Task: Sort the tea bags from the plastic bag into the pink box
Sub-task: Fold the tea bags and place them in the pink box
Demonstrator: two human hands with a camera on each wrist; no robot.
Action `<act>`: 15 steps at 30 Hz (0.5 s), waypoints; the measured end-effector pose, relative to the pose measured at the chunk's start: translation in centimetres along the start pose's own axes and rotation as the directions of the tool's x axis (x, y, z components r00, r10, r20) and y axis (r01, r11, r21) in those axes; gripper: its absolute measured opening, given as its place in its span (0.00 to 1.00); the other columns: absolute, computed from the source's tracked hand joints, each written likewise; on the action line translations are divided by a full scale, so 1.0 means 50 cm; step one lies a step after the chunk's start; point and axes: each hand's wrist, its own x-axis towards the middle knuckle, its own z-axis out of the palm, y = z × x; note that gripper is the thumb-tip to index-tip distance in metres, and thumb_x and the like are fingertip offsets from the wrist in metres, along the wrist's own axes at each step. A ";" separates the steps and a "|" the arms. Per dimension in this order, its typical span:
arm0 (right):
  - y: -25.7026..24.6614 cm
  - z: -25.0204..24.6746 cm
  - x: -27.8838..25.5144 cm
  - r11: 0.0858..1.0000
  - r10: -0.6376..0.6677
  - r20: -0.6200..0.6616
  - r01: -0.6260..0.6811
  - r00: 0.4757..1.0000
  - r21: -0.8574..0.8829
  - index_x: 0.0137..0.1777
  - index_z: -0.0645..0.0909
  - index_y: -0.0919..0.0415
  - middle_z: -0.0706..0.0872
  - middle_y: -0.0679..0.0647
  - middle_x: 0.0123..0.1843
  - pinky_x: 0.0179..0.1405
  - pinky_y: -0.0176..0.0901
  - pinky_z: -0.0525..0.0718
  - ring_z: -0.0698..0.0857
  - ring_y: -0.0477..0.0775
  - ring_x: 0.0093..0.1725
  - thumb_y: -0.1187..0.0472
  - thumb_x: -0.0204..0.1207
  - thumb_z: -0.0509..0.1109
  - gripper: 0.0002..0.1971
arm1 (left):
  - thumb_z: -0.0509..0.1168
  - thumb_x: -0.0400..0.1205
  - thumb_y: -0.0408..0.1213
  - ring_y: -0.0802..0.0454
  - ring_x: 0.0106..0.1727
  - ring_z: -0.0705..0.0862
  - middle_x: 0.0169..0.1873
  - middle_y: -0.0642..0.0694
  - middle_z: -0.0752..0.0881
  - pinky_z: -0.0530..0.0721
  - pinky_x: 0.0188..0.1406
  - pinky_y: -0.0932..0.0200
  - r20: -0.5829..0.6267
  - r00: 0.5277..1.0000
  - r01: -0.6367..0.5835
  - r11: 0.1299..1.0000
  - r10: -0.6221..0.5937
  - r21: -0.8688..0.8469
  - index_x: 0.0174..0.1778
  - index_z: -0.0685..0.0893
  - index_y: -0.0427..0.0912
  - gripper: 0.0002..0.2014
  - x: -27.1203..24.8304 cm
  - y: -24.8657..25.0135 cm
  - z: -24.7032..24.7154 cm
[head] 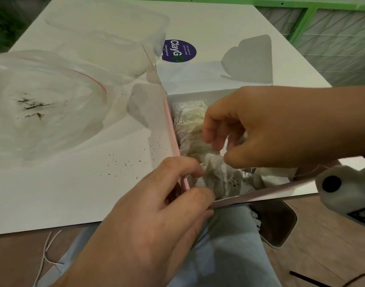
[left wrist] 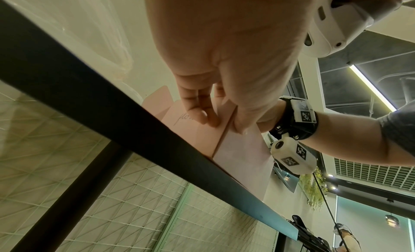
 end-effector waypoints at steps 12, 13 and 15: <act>0.004 0.010 0.014 0.998 0.017 0.092 -0.022 0.996 0.052 0.47 0.89 0.46 0.92 0.43 0.33 0.36 0.36 0.91 0.90 0.38 0.29 0.56 0.79 0.74 0.03 | 0.66 0.85 0.44 0.50 0.41 0.77 0.63 0.50 0.77 0.81 0.34 0.53 -0.026 1.000 -0.012 0.999 0.011 -0.030 0.53 0.81 0.51 0.04 0.000 -0.004 0.005; 0.005 0.008 0.015 0.997 0.014 0.135 -0.024 0.991 0.073 0.48 0.89 0.46 0.92 0.44 0.33 0.37 0.37 0.91 0.90 0.39 0.31 0.56 0.80 0.73 0.04 | 0.66 0.85 0.44 0.50 0.41 0.77 0.63 0.50 0.77 0.81 0.34 0.53 -0.025 1.000 -0.010 0.999 0.009 -0.032 0.53 0.82 0.51 0.04 0.000 -0.004 0.004; 0.004 0.006 0.014 0.996 0.001 0.256 -0.023 0.967 0.085 0.51 0.90 0.48 0.92 0.46 0.34 0.35 0.36 0.90 0.89 0.39 0.30 0.59 0.79 0.72 0.07 | 0.66 0.85 0.44 0.50 0.41 0.77 0.63 0.50 0.77 0.81 0.35 0.53 -0.026 1.000 -0.012 0.999 0.011 -0.036 0.53 0.81 0.51 0.04 -0.001 -0.005 0.004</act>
